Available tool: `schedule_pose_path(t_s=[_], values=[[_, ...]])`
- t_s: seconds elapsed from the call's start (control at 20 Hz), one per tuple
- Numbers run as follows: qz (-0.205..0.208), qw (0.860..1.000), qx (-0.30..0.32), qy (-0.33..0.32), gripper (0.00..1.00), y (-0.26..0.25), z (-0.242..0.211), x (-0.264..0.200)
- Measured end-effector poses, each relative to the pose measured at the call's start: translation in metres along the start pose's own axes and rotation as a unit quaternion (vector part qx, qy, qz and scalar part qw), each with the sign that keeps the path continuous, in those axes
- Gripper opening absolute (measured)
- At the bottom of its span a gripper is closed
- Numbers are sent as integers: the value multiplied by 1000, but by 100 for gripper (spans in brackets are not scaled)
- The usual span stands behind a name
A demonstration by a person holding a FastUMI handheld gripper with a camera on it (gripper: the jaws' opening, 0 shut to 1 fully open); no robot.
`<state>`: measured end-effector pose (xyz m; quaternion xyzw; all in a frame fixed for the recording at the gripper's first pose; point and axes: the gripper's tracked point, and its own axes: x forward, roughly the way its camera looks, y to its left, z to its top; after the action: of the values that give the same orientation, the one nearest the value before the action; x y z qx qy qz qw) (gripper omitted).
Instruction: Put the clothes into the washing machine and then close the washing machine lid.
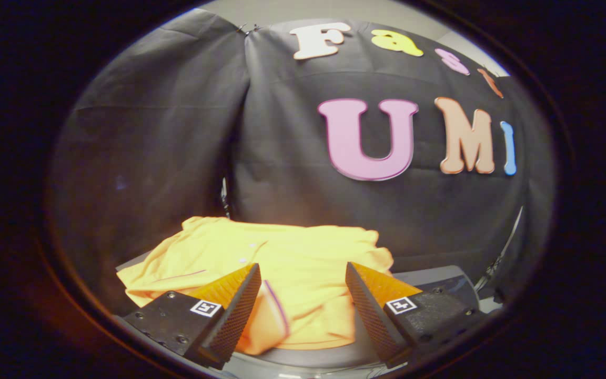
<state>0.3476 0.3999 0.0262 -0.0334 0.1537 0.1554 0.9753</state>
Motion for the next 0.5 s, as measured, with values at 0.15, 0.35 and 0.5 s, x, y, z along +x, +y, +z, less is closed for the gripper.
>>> schedule_pose_path(t_s=[0.15,0.35,0.5], values=[[1,999,-33,27,98,30,-16,15],[8,999,1,35,95,37,-25,25],[22,999,-33,16,69,28,-22,20]])
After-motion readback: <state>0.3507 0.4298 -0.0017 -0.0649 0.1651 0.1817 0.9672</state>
